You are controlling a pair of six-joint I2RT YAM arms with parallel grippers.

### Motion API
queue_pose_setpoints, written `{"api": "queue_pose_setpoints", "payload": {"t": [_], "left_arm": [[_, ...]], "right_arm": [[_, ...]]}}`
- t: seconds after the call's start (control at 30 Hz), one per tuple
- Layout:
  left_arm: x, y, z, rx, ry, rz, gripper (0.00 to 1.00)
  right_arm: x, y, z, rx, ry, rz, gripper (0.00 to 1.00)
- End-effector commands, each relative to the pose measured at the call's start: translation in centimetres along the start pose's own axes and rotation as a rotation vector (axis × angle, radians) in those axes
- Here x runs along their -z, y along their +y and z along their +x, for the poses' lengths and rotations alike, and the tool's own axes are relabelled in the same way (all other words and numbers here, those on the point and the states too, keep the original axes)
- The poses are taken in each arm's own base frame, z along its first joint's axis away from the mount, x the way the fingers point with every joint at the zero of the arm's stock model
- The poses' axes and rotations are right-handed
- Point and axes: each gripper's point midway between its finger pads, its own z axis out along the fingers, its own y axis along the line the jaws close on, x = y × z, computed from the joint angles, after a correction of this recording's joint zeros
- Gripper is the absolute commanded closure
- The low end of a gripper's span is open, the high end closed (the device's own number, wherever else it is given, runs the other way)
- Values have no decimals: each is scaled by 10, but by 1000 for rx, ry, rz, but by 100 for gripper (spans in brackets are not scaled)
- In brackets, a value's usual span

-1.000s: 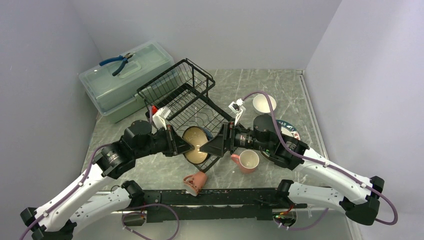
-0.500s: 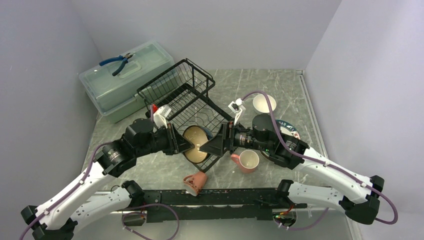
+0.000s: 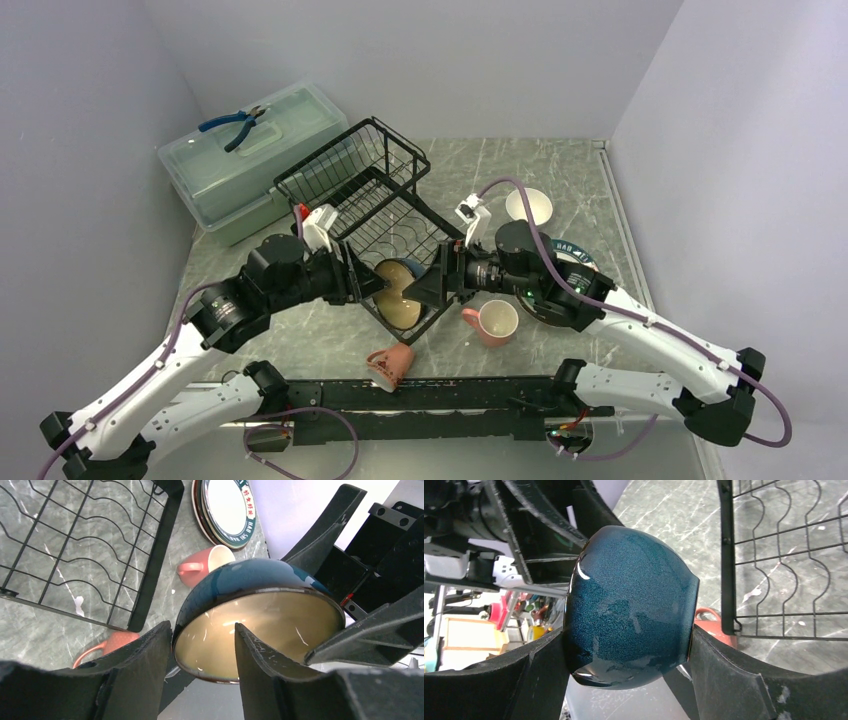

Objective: Load the mixed dishes into the dish rack
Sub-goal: Insert the bowl into the dish rack.

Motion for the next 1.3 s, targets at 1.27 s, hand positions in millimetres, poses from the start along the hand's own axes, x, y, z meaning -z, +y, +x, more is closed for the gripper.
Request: {"api": "queue_pose_setpoints", "payload": {"t": [1.27], "left_arm": [[0,27,-38,-259,-18,-271,43]], "right_arm": [[-53,-125,-88,146,48,247,96]]}}
